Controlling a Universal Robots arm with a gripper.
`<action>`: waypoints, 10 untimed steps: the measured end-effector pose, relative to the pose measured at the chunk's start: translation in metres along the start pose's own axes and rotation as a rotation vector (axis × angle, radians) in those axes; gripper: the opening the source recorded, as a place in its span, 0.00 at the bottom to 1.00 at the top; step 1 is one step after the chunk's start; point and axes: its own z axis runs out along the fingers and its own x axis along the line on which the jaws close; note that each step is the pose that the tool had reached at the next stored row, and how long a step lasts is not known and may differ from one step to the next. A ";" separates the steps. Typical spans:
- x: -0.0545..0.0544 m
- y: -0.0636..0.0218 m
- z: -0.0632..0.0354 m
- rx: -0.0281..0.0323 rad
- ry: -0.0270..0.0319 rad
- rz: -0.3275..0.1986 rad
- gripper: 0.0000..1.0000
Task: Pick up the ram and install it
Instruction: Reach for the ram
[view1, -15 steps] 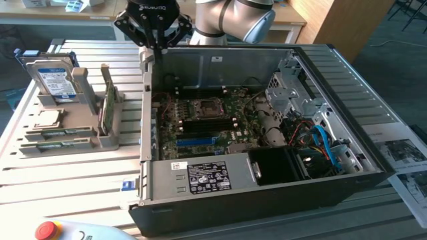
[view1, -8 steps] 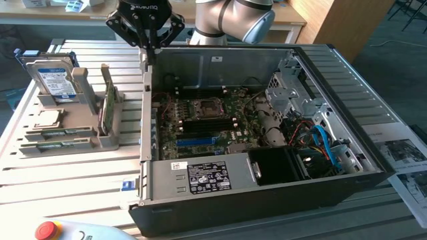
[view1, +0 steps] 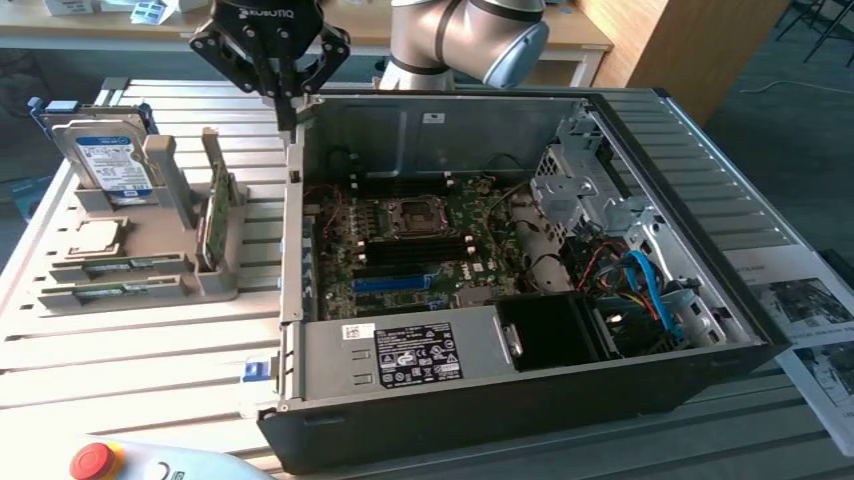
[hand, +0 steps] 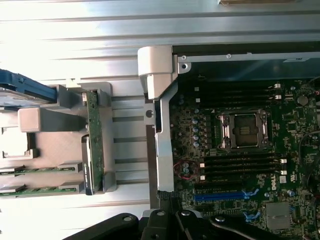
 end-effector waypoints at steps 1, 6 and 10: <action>0.002 -0.0001 0.0000 0.0000 0.0000 0.000 0.10; 0.012 -0.0002 -0.0002 0.0000 0.0002 0.000 0.10; 0.021 -0.0002 -0.0004 0.0001 0.0003 0.000 0.10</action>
